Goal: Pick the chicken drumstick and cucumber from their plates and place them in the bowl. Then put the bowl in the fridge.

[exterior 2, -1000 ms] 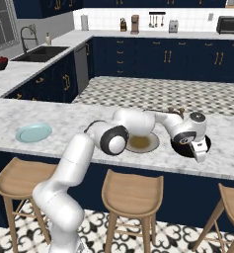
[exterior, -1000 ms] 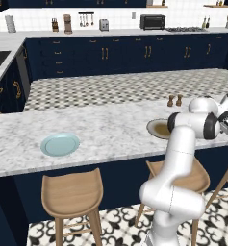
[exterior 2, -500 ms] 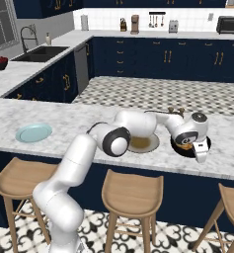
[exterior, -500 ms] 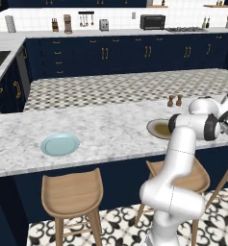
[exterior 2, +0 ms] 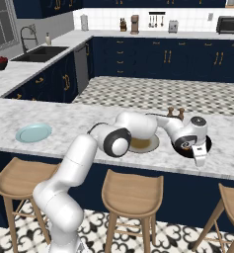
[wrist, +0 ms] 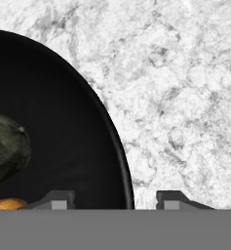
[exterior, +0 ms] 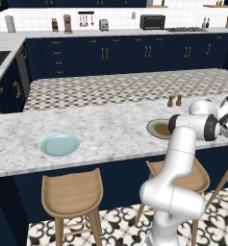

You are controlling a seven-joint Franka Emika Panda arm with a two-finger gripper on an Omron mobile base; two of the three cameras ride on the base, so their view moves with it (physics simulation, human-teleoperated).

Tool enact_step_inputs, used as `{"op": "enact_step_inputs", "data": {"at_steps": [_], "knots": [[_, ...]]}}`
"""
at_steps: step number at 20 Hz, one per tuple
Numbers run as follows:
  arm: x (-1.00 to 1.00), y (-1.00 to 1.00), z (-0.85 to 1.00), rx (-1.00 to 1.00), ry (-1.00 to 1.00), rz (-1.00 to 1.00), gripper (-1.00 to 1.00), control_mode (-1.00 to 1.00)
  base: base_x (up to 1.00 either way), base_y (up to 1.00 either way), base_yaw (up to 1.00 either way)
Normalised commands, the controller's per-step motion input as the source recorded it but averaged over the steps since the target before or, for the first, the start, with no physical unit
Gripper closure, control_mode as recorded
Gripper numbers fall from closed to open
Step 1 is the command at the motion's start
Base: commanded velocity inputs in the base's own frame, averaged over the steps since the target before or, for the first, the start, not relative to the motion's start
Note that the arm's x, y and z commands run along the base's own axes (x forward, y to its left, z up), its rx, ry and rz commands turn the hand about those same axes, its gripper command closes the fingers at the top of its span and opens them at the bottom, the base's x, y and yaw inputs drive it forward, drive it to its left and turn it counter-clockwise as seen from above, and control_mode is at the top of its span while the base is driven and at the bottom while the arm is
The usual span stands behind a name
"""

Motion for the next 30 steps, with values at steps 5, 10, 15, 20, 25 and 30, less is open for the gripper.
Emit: {"op": "enact_step_inputs", "data": {"at_steps": [5, 10, 15, 20, 25, 30], "knots": [[0.11, 0.00, -0.21, 0.00, 0.00, 0.00, 1.00, -1.00, 0.00, 0.00, 0.00], [0.23, 0.05, -0.21, 0.00, 0.00, 0.00, 1.00, -1.00, 0.00, 0.00, 0.00], [-0.08, 0.24, 0.08, 0.00, 0.00, 0.00, 1.00, -1.00, 0.00, 0.00, 0.00], [-0.36, 0.26, 0.49, 0.00, -0.01, 0.00, 1.00, -1.00, 0.00, 0.00, 0.00], [-0.97, 0.64, 0.96, -0.03, -0.16, 0.00, 1.00, -1.00, 0.00, 0.00, 0.00], [-0.91, 1.00, 0.90, -0.07, -0.19, 0.00, 1.00, -1.00, 0.00, 0.00, 0.00]]}}
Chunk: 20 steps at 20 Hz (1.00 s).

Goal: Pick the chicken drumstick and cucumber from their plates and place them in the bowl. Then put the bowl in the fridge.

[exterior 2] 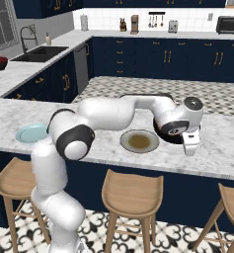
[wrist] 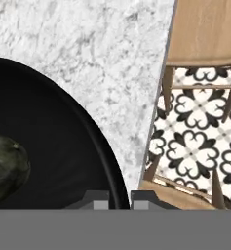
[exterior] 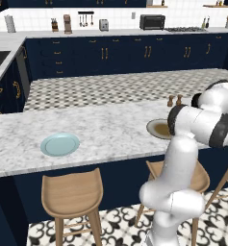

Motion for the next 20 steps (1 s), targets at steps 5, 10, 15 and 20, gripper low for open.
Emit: {"op": "enact_step_inputs", "data": {"at_steps": [5, 10, 15, 20], "knots": [[-0.78, 1.00, 0.81, -0.12, -0.04, 0.00, 1.00, -1.00, 0.00, 0.00, 0.00], [-0.51, 1.00, 0.55, -0.05, 0.07, 0.00, 1.00, -1.00, 0.00, 0.00, 0.00], [-0.08, 1.00, 0.53, 0.08, 0.18, -0.01, 1.00, -1.00, 0.00, 0.00, 0.00], [-0.16, 1.00, 0.22, 0.14, 0.09, -0.02, 1.00, -1.00, 0.00, 0.00, 0.00]]}}
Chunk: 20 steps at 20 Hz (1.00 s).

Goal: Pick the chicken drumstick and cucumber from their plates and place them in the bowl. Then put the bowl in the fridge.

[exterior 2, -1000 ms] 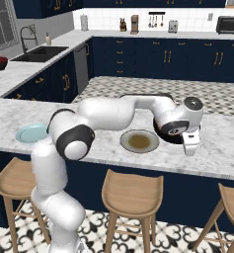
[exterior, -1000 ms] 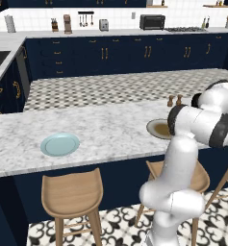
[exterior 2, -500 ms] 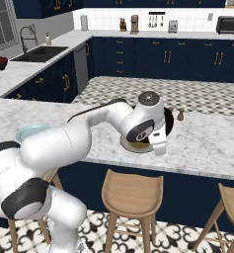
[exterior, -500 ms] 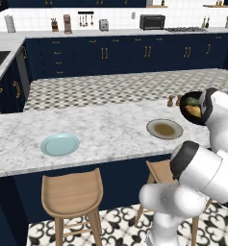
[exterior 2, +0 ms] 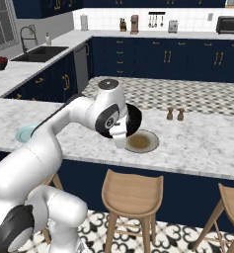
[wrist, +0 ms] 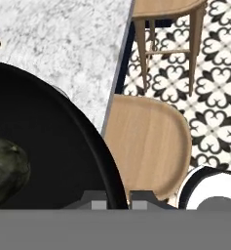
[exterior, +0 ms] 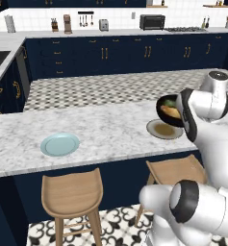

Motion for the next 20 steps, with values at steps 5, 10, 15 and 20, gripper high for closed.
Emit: {"op": "enact_step_inputs", "data": {"at_steps": [5, 10, 15, 20], "knots": [[-0.35, 0.99, 0.04, 0.17, 0.01, 0.00, 1.00, -1.00, 0.00, 0.00, 0.00], [-0.02, 0.17, 0.00, 0.01, 0.00, 0.00, 1.00, -1.00, 0.00, 0.00, 0.00], [0.00, 0.00, 0.00, 0.00, 0.00, 0.00, 1.00, -1.00, 0.00, 0.00, 0.00], [0.00, 0.00, 0.00, 0.00, 0.00, 0.00, 1.00, 1.00, -0.97, -0.01, -0.05]]}}
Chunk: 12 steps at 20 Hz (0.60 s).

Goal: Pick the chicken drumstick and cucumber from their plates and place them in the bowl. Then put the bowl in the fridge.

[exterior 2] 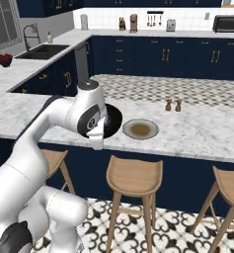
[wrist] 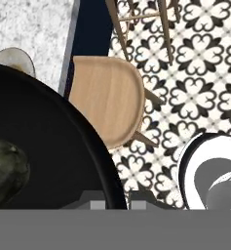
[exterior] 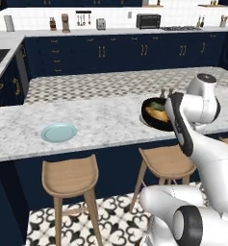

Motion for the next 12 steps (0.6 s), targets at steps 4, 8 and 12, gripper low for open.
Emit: {"op": "enact_step_inputs", "data": {"at_steps": [4, 8, 12], "knots": [[0.00, 0.00, 0.00, 0.00, 0.00, 0.00, 1.00, 1.00, -0.27, 0.14, -0.86], [0.00, 0.00, 0.00, 0.00, 0.00, 0.00, 1.00, 1.00, 0.00, 0.09, -1.00], [0.00, 0.00, 0.00, 0.00, 0.00, 0.00, 1.00, 1.00, 0.00, 0.07, -1.00]]}}
